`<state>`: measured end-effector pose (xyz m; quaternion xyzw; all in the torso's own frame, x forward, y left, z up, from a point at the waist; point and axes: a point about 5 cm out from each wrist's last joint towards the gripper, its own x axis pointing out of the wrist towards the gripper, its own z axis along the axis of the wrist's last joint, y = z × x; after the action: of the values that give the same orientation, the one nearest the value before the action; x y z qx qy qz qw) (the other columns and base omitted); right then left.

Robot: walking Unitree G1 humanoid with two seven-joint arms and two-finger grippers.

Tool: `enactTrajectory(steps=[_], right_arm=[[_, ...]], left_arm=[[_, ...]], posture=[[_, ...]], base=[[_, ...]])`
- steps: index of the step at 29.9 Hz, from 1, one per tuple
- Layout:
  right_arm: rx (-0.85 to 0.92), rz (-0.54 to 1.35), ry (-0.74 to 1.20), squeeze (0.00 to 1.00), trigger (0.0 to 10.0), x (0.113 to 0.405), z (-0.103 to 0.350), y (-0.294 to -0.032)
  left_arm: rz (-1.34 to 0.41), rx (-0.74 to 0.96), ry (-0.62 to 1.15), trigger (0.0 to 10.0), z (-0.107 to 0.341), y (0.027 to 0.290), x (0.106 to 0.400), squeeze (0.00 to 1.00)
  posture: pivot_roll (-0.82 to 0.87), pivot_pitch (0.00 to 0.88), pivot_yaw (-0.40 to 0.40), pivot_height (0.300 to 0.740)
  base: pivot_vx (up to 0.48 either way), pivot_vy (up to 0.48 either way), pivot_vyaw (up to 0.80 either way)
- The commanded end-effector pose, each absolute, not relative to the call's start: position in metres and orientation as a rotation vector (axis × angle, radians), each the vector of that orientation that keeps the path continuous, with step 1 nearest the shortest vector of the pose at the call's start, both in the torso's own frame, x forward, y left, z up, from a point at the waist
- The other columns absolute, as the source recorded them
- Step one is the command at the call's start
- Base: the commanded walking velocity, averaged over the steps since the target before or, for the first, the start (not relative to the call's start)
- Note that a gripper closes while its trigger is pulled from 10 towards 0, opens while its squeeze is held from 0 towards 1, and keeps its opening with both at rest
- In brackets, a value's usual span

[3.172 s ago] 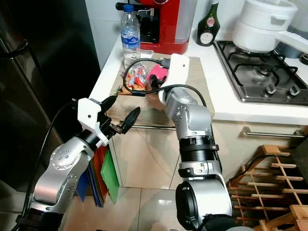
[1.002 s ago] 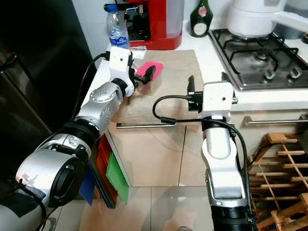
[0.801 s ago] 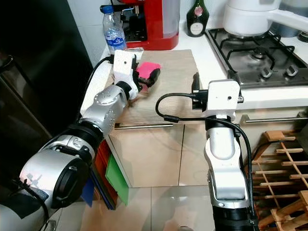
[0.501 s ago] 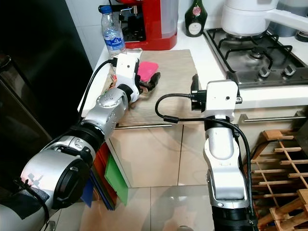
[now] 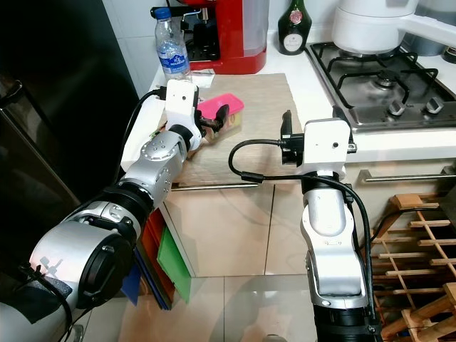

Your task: Restocking fridge

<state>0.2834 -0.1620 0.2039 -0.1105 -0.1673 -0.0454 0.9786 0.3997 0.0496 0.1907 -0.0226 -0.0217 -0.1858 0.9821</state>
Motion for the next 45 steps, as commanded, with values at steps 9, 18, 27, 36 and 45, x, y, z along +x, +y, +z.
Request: enactTrajectory(steps=[9,18,27,36,45], right_arm=[[-0.221,-0.072,-0.330,0.00,10.0,0.285,0.205,-0.159],[-0.224,-0.075,-0.331,0.00,10.0,0.284,0.206,-0.160],[-0.224,-0.075,-0.331,0.00,10.0,0.285,0.206,-0.160],[-0.223,-0.075,-0.336,0.00,10.0,0.285,0.207,-0.160],[-0.223,-0.071,-0.338,0.00,10.0,0.285,0.207,-0.159]], left_arm=[[-0.484,-0.094,-0.034,10.0,0.191,0.057,0.401,0.00],[-0.643,-0.074,-0.014,10.0,0.187,0.054,0.396,0.00],[-0.690,-0.191,0.003,10.0,0.190,0.044,0.394,0.00],[-0.672,-0.323,-0.109,10.0,0.219,0.022,0.392,0.00],[-0.405,-0.038,-0.146,10.0,0.208,0.040,0.392,0.00]], posture=[[-0.26,0.012,0.130,0.740],[-0.27,0.012,0.131,0.740],[-0.27,0.011,0.131,0.740],[-0.26,0.011,0.133,0.740],[-0.27,0.008,0.132,0.740]], base=[[0.000,0.000,0.00],[0.000,0.000,0.00],[0.000,0.000,0.00],[0.000,0.000,0.00],[0.000,0.000,0.00]])
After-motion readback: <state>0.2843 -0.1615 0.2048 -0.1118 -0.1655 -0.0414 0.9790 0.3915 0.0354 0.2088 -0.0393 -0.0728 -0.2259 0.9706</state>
